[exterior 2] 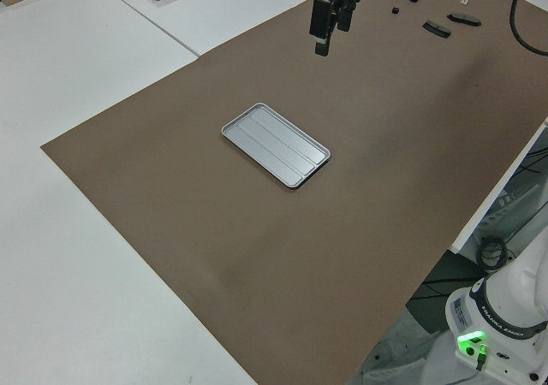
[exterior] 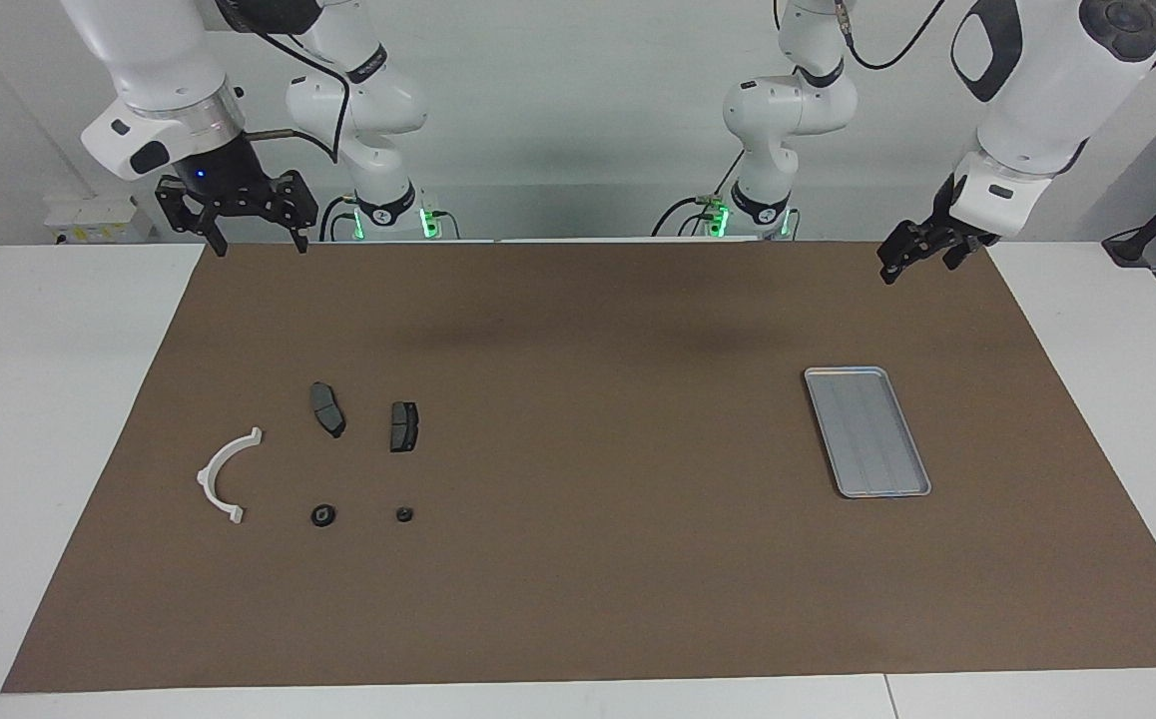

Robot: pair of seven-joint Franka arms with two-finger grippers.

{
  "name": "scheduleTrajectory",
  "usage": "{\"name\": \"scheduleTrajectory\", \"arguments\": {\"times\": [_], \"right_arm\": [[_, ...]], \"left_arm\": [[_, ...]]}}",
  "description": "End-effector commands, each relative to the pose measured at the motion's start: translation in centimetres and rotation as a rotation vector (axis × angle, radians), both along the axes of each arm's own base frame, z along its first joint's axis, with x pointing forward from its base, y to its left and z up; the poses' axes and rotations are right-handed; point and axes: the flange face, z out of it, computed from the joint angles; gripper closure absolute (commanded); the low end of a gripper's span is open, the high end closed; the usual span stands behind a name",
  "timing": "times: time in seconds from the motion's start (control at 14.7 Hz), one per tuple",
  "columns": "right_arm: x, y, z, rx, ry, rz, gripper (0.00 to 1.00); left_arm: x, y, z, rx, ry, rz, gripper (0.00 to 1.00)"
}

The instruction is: Pick bearing gear from pile to tray

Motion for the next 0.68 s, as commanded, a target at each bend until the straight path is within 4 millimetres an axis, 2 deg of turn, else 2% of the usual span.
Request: {"name": "scheduleTrajectory", "arguments": {"times": [0.0, 0.34, 0.61], "right_arm": [[-0.17, 0.04, 0.10, 0.014, -0.013, -0.015, 0.00], [-0.44, -0.86, 0.41, 0.015, -0.011, -0.027, 0.00], [-0.63, -0.78, 0.26, 0.014, -0.005, -0.028, 0.00]], "left_arm": [[-0.60, 0.22, 0.60, -0.008, 0.005, -0.003, 0.00], [-0.60, 0.22, 0.60, -0.008, 0.005, -0.003, 0.00], [-0.60, 0.22, 0.68, -0.008, 0.003, -0.003, 0.00]]}}
